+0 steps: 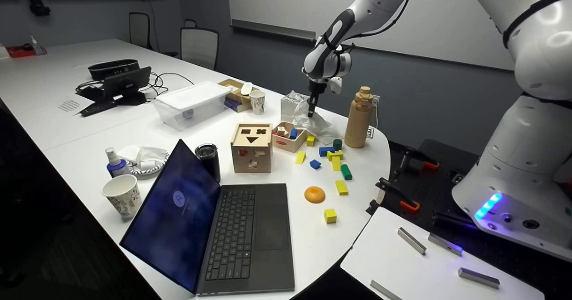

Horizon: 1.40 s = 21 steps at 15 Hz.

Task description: Use one napkin to wipe the laptop.

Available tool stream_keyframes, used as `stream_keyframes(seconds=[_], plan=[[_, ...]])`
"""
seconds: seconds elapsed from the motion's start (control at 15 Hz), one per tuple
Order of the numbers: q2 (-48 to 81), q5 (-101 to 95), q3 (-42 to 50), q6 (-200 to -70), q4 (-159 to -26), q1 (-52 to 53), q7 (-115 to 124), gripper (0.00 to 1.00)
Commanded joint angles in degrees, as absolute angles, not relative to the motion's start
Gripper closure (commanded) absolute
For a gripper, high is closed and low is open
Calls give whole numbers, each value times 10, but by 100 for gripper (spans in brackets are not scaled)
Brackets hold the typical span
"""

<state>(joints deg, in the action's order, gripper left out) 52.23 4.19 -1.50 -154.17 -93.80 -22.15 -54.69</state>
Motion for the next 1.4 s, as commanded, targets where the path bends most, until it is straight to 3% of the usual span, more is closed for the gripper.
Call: stream_keyframes(seconds=[0.0, 0.67, 1.33], plan=[[527, 34, -32, -1535, -925, -234, -537, 100], [308, 18, -11, -1417, -1060, -208, -514, 100], [150, 221, -132, -1431, -1180, -169, -747, 100]])
